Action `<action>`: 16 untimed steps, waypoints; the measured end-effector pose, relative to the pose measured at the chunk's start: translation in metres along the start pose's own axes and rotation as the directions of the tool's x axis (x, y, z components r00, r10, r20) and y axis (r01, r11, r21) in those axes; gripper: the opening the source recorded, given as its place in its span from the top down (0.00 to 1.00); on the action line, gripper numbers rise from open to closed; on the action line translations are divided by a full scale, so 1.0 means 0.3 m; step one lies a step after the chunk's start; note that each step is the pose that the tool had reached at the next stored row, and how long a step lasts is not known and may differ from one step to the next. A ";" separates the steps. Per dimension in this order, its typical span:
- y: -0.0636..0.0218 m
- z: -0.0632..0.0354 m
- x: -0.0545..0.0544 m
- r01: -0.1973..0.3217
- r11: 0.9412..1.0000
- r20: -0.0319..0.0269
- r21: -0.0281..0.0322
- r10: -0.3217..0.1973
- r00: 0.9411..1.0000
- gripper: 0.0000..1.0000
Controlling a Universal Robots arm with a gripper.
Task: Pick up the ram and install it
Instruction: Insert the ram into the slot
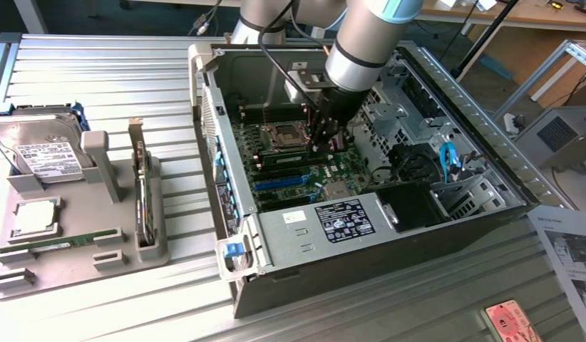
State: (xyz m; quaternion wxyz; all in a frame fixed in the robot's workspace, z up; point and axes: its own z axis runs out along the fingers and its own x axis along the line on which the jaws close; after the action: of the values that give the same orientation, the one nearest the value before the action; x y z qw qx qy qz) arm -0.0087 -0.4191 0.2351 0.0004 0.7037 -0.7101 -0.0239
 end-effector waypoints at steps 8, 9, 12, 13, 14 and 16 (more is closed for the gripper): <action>0.000 0.009 0.000 0.000 1.000 0.000 0.000 0.000 1.000 0.88; 0.000 0.011 0.000 0.000 1.000 0.000 0.000 0.000 1.000 0.88; 0.000 0.013 0.001 0.000 1.000 0.000 0.000 0.000 1.000 0.88; 0.000 0.013 0.001 0.000 1.000 0.000 0.000 0.000 1.000 0.88; 0.000 0.013 0.001 0.000 1.000 0.000 0.000 0.000 1.000 0.88; 0.000 0.013 0.001 0.000 1.000 0.000 0.000 0.000 1.000 0.88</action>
State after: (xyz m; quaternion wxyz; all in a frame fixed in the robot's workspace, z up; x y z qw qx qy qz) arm -0.0088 -0.4191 0.2313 0.0004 0.7037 -0.7101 -0.0239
